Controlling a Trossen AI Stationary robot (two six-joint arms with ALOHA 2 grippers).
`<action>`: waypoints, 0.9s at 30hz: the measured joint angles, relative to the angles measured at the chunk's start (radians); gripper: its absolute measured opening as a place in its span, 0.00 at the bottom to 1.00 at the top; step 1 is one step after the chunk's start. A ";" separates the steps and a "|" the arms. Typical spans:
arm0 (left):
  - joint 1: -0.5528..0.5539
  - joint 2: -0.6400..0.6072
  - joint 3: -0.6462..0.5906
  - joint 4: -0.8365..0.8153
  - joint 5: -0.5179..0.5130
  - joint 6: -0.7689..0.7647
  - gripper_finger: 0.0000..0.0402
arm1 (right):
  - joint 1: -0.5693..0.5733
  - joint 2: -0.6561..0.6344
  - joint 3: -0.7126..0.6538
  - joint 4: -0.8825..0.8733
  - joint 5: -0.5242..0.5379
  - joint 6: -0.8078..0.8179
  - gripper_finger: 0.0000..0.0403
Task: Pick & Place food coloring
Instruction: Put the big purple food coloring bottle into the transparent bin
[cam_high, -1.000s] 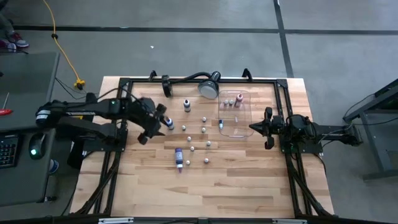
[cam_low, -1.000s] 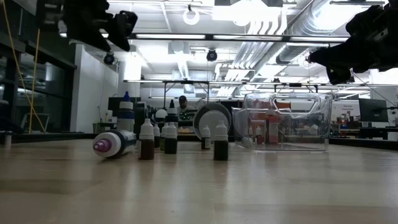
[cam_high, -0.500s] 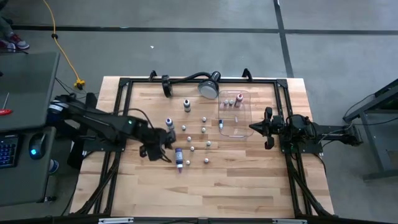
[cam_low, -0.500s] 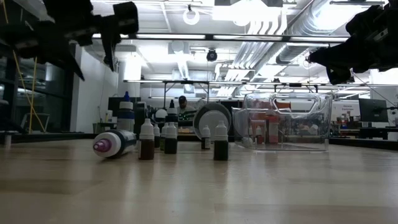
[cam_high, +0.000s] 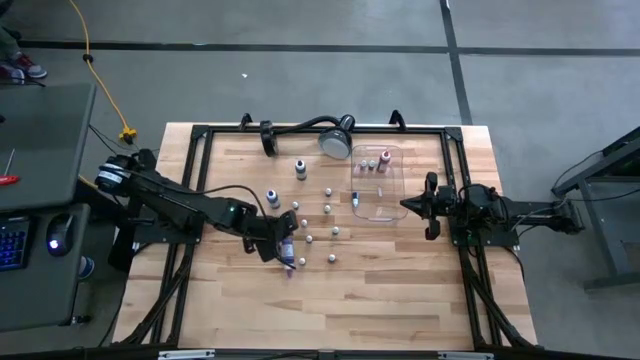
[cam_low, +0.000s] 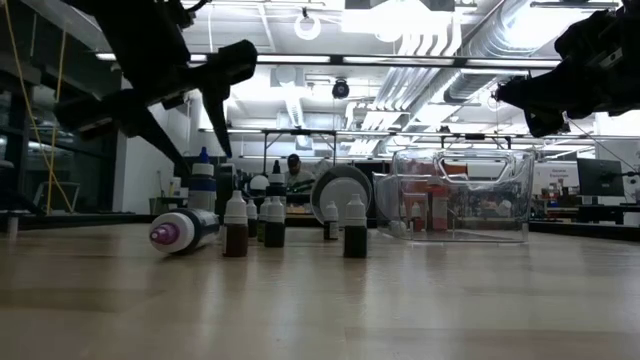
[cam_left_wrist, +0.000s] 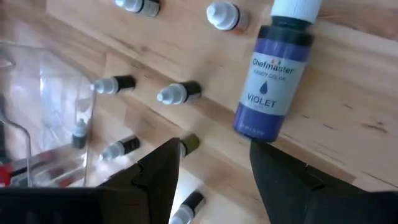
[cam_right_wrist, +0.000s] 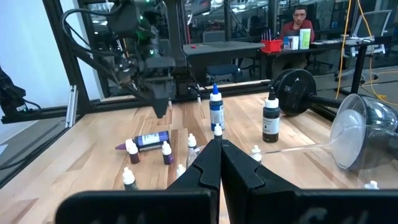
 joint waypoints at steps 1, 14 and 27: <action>0.000 0.000 0.001 -0.002 0.008 0.000 0.48 | 0.000 0.000 0.000 0.000 0.000 0.000 0.00; -0.019 0.035 0.002 0.027 0.097 0.022 0.48 | 0.000 0.000 0.000 0.006 0.000 0.000 0.00; -0.020 0.103 0.000 0.000 0.144 -0.031 0.48 | 0.000 0.005 0.000 0.012 0.001 0.000 0.00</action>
